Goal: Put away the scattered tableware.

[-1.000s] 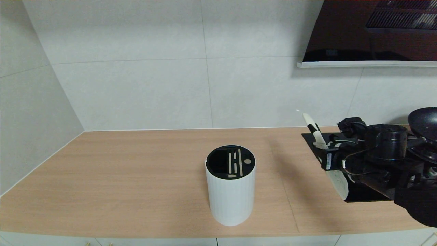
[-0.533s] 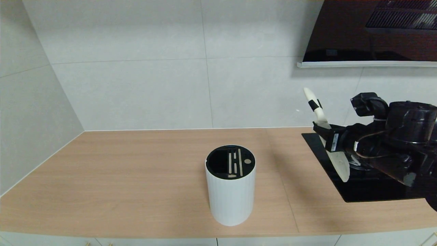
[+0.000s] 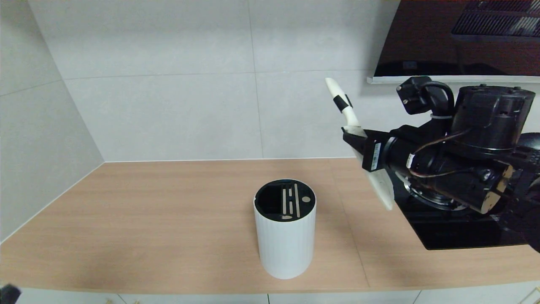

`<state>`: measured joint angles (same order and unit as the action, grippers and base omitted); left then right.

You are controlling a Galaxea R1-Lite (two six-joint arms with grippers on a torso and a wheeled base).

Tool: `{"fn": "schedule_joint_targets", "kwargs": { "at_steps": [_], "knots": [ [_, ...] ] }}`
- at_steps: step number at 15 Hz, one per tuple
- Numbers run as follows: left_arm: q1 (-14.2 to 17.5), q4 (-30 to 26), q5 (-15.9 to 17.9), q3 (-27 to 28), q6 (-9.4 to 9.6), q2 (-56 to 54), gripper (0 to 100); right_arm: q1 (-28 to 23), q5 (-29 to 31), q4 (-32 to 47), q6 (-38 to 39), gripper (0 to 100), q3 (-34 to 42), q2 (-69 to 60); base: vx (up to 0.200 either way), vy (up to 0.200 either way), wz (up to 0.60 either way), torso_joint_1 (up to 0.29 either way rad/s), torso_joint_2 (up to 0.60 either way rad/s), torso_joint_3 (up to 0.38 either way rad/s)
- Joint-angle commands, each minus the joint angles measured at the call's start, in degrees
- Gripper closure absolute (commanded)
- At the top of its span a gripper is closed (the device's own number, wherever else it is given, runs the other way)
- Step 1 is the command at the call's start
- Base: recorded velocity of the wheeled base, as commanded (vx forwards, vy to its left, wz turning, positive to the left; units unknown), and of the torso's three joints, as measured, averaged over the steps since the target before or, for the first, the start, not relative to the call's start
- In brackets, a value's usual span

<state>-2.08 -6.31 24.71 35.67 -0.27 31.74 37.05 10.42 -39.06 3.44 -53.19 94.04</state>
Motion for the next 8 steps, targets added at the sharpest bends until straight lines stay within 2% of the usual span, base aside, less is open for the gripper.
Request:
{"fn": "schedule_joint_targets", "kwargs": {
  "at_steps": [1,2,3,4,5,8],
  "knots": [
    [-3.0,0.3,7.7,10.6,-2.37,20.3,0,3.2,0.8,-0.1,0.0,100,0.7,0.4,0.0,0.0,0.0,0.0,0.0,0.0],
    [-10.2,6.8,7.7,10.1,-14.23,24.7,0,6.6,2.5,-0.1,0.4,100,1.0,0.3,0.0,0.0,0.0,0.0,0.0,0.0],
    [-12.4,9.7,7.7,9.7,-19.42,26.2,0,8.0,2.8,-0.1,0.8,100,1.2,0.3,0.0,0.0,0.0,0.0,0.0,0.0],
    [-16.6,16.2,7.7,8.9,-27.59,29.0,0,10.4,3.3,-0.6,1.3,100,1.9,0.1,0.0,0.0,0.0,0.0,0.0,0.0],
    [-17.3,21.4,7.7,7.7,-31.72,31.3,0,11.9,3.5,-0.6,2.0,100,1.9,0.2,0.0,0.0,0.0,0.0,0.0,0.0],
    [-17.5,36.0,7.3,3.7,-40.25,40.2,0,15.7,3.5,-1.1,6.3,100,1.4,3.0,0.0,0.0,0.0,0.0,0.0,0.0]
  ]
}}
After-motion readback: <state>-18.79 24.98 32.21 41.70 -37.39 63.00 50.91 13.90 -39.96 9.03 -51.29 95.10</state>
